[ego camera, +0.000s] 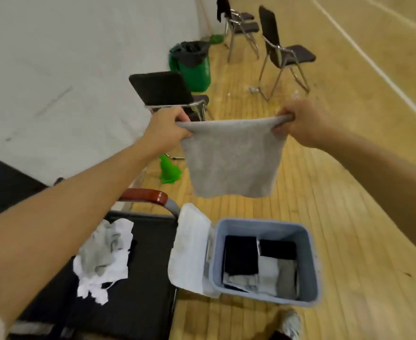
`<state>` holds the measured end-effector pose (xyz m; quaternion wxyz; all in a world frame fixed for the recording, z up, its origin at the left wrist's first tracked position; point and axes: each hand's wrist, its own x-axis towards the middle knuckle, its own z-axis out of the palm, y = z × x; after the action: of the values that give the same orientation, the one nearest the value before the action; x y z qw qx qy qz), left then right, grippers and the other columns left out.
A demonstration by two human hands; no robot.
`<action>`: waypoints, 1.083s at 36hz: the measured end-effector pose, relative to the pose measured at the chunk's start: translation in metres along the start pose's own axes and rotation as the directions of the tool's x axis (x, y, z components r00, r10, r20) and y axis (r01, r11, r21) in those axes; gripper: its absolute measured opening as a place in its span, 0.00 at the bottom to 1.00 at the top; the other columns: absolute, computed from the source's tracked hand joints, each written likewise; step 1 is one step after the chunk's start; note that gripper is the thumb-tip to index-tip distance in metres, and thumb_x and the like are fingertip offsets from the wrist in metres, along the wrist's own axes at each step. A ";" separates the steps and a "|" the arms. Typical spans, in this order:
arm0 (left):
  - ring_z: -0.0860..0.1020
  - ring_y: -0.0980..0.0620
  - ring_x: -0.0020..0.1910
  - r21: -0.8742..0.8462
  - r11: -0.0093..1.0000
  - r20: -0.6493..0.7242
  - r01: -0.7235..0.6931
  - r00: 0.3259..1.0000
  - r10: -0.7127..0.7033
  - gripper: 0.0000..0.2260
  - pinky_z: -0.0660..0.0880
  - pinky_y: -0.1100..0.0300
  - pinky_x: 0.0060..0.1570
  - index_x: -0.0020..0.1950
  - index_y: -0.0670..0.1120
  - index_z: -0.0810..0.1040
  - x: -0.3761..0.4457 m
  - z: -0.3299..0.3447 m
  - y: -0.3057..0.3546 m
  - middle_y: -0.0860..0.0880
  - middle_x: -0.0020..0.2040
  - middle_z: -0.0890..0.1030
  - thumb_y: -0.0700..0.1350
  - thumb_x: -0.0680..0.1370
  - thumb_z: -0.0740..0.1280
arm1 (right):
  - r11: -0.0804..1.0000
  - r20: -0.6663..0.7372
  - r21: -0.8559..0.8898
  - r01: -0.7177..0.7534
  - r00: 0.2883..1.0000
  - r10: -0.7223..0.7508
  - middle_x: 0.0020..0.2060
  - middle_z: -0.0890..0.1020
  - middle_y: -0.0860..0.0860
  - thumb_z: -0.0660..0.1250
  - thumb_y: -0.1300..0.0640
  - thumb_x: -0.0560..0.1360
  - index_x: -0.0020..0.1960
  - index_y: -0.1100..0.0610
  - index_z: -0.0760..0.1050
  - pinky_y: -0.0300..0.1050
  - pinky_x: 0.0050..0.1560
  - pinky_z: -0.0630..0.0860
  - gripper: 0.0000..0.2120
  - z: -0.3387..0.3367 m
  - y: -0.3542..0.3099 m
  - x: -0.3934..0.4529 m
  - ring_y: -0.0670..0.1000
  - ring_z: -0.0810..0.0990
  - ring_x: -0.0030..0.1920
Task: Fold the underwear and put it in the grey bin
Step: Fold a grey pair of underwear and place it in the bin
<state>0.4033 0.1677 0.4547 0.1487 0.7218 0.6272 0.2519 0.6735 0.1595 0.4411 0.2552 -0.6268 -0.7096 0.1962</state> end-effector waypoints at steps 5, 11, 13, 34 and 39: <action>0.73 0.51 0.43 -0.008 1.000 0.227 0.019 0.974 -0.016 0.05 0.71 0.58 0.41 0.46 0.44 0.76 0.036 0.137 0.001 0.49 0.42 0.76 0.39 0.72 0.71 | 0.987 0.103 0.005 -0.161 0.982 0.159 0.40 0.75 0.52 0.67 0.61 0.75 0.45 0.55 0.74 0.41 0.33 0.64 0.03 0.039 0.132 0.005 0.52 0.71 0.41; 0.72 0.55 0.38 -0.078 0.979 0.380 0.189 0.914 -0.146 0.06 0.68 0.64 0.35 0.41 0.47 0.74 0.063 0.309 -0.030 0.53 0.37 0.74 0.38 0.74 0.68 | 0.950 0.189 -0.055 -0.308 0.931 0.313 0.40 0.77 0.54 0.63 0.63 0.75 0.46 0.55 0.75 0.45 0.37 0.69 0.04 0.115 0.278 0.018 0.56 0.74 0.42; 0.71 0.56 0.37 -0.122 0.964 0.393 0.235 0.904 -0.171 0.09 0.66 0.71 0.31 0.39 0.48 0.73 0.062 0.362 -0.049 0.54 0.36 0.74 0.35 0.74 0.68 | 0.936 0.202 -0.060 -0.347 0.914 0.352 0.40 0.77 0.54 0.62 0.63 0.76 0.48 0.57 0.76 0.48 0.40 0.72 0.05 0.149 0.316 0.015 0.55 0.74 0.42; 0.76 0.52 0.38 -0.166 0.842 0.542 0.514 0.761 -0.357 0.07 0.74 0.61 0.37 0.40 0.46 0.77 -0.075 0.744 -0.250 0.48 0.39 0.78 0.35 0.75 0.65 | 0.583 0.147 -0.089 -0.808 0.568 0.810 0.46 0.77 0.54 0.57 0.64 0.76 0.49 0.54 0.72 0.47 0.35 0.65 0.07 0.501 0.543 -0.112 0.55 0.72 0.41; 0.75 0.51 0.38 -0.260 0.778 0.435 0.572 0.789 -0.434 0.05 0.71 0.63 0.36 0.41 0.41 0.77 -0.052 0.825 -0.286 0.42 0.39 0.79 0.33 0.74 0.66 | 0.562 0.056 0.061 -0.825 0.565 0.823 0.48 0.77 0.55 0.57 0.66 0.76 0.54 0.57 0.73 0.47 0.41 0.66 0.11 0.555 0.584 -0.081 0.56 0.73 0.44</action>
<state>0.6157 0.2485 -0.3902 0.4573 0.5141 0.7016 0.1851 0.8039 0.1822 -0.3582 0.1515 -0.8725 -0.3295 0.3274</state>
